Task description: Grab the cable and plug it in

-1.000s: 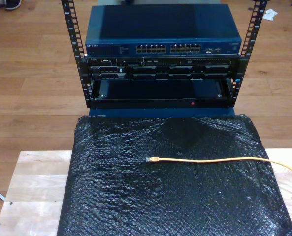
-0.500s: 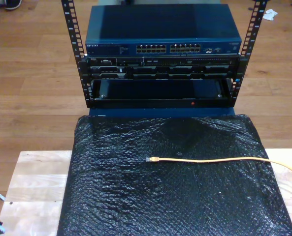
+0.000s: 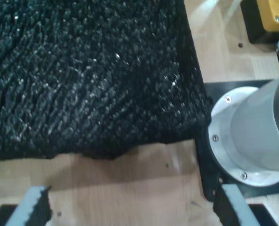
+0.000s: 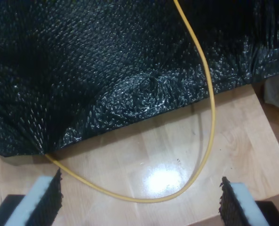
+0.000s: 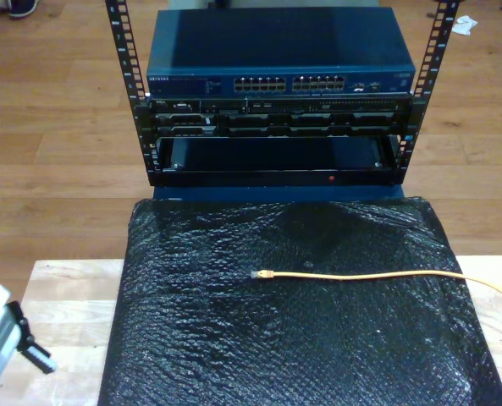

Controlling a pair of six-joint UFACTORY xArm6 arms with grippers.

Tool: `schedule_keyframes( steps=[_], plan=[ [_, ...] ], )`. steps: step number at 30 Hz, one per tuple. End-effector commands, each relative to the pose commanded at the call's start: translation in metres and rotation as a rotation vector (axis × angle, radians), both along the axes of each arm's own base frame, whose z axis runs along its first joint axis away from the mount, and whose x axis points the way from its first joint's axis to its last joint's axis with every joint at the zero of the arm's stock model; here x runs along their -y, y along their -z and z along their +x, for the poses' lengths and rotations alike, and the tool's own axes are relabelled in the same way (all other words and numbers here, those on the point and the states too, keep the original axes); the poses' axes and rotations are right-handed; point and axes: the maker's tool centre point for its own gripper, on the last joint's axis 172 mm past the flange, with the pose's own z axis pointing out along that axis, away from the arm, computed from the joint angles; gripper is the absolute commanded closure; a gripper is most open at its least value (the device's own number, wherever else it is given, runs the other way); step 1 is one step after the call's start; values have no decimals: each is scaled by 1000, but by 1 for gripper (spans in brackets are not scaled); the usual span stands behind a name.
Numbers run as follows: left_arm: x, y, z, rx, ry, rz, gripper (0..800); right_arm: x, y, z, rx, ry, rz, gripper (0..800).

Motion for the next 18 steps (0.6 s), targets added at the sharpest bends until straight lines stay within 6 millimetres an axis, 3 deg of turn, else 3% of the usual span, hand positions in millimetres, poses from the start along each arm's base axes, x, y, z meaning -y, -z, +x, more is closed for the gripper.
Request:
schedule_keyframes(
  steps=[8, 18],
  plan=[
    [27, -7, 19, 19, -52, -60, 0, -26, -3, 16, -30, -45, 1, 2],
    [30, -1, 30, 24, -68, -75, 0, -69, -4, 51, -45, -104, -32, 2]
  ],
)
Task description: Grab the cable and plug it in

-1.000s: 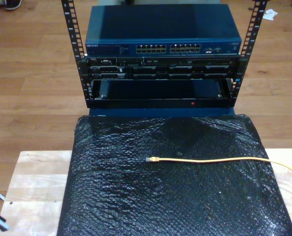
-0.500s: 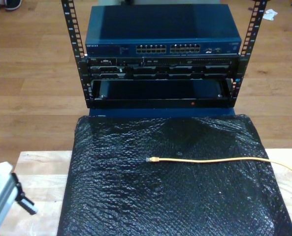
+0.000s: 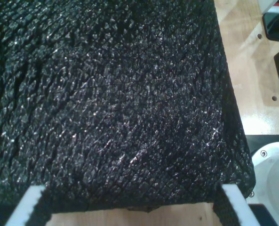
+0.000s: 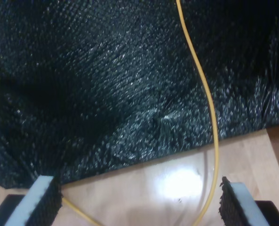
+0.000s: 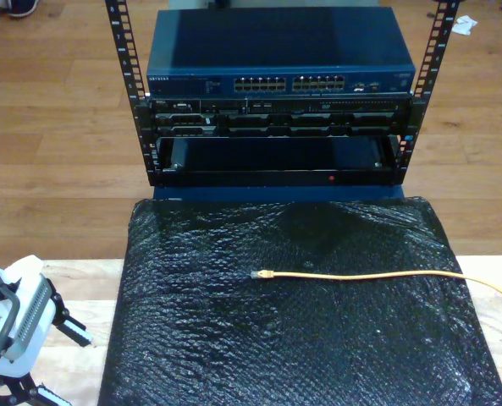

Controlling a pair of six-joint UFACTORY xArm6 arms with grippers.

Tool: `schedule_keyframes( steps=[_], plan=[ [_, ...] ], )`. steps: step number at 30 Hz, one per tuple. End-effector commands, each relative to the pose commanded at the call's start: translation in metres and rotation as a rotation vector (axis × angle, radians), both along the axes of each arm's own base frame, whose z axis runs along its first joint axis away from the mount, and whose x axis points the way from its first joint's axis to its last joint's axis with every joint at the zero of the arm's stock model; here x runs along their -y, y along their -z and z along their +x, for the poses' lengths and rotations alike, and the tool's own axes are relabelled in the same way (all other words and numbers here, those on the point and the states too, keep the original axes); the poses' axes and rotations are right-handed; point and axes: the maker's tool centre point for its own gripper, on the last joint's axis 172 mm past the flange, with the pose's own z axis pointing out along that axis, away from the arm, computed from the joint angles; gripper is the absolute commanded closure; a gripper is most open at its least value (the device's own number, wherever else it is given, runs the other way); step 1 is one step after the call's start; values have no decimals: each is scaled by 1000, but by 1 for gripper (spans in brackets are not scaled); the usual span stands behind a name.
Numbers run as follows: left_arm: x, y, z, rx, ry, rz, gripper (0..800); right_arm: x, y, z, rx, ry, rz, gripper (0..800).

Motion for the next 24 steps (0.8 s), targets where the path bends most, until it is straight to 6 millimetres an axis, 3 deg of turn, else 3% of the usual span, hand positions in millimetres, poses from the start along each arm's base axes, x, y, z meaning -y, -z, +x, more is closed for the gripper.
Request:
schedule_keyframes(
  steps=[13, 24],
  plan=[
    [15, -3, 15, -5, 33, 40, 0, -71, 1, 34, -7, -73, -39, 2],
    [8, 2, 27, 2, 13, 56, 0, -133, 6, 62, 24, -126, -74, 2]
  ],
)
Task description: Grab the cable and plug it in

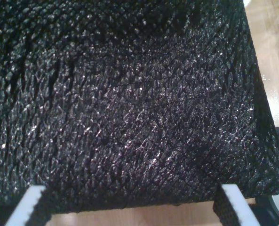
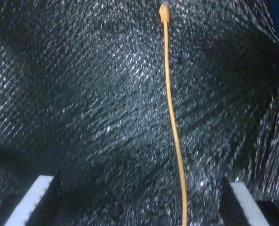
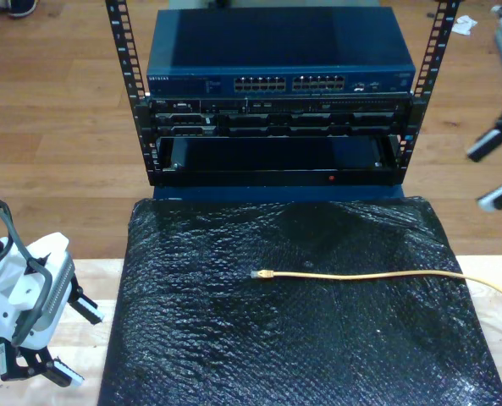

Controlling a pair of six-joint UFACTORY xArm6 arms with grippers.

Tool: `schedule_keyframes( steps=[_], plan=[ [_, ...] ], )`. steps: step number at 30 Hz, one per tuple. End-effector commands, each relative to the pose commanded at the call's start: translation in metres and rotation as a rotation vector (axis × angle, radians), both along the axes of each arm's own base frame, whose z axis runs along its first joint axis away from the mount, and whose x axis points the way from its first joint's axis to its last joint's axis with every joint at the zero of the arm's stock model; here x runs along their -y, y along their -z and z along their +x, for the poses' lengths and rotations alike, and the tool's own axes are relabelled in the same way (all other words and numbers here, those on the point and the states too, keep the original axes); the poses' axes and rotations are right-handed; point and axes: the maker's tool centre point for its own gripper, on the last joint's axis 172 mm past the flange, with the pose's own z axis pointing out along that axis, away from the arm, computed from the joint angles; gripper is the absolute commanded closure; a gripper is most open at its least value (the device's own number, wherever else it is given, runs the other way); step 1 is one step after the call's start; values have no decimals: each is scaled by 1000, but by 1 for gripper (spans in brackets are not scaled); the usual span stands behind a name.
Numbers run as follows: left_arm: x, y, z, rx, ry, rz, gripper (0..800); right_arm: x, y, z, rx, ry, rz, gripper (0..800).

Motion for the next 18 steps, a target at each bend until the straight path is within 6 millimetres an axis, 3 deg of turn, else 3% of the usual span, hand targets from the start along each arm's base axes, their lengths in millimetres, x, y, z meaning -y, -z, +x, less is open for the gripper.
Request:
schedule_keyframes(
  steps=[5, 9, 18],
  plan=[
    [-1, 2, 2, 1, -4, 3, 0, -27, 2, 12, 24, -8, -16, 3],
    [-3, 3, 6, 11, -12, 10, 0, -57, 16, 15, 5, -45, -26, 3],
    [-6, 4, 9, 19, -23, 19, 0, -104, 35, 26, 28, -81, -48, 6]
  ],
)
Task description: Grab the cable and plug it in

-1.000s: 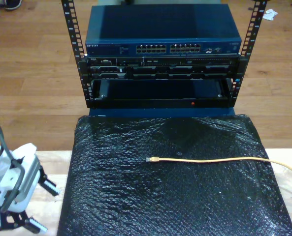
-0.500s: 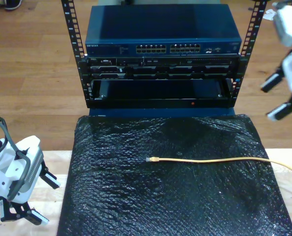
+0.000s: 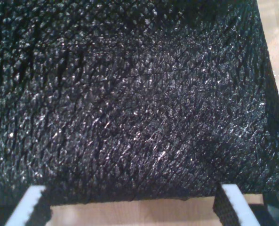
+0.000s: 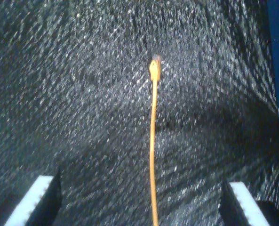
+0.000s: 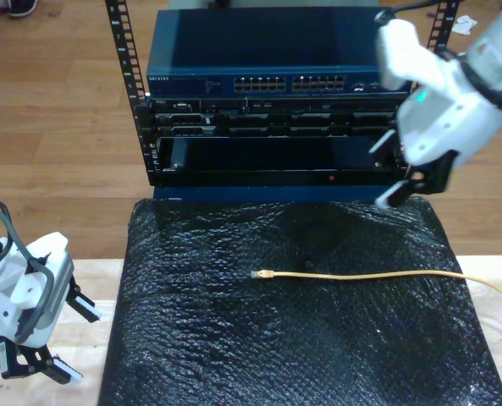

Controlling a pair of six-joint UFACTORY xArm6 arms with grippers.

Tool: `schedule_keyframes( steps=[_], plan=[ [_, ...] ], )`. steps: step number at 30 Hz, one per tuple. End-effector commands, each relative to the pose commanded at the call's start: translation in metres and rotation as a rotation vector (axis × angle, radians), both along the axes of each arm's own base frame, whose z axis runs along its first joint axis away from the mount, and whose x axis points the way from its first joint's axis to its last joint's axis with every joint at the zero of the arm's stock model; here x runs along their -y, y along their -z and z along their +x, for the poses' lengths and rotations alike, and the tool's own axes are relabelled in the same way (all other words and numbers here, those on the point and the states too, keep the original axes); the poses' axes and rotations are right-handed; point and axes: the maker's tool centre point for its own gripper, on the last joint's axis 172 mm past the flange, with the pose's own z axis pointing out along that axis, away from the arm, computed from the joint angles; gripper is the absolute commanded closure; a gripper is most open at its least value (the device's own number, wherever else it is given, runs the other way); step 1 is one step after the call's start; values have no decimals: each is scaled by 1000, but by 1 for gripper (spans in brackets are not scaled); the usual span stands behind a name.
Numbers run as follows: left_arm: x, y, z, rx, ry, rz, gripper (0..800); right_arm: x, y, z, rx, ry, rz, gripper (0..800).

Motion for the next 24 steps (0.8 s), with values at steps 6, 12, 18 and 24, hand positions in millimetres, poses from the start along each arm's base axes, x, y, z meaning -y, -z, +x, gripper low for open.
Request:
schedule_keyframes(
  steps=[6, 12, 18, 24],
  plan=[
    [-1, 0, 2, -4, -15, 6, 0, -30, 27, 1, -13, -43, -73, 4],
    [-2, 0, 2, -4, -16, 8, 0, -49, 53, 8, -8, 0, -190, 9],
    [-1, 4, 1, -18, -18, 0, 0, -66, 80, 15, 27, 1, -301, 9],
    [-2, 3, 3, -14, -24, 5, 0, -85, 105, 17, 27, -9, -337, 8]
  ],
)
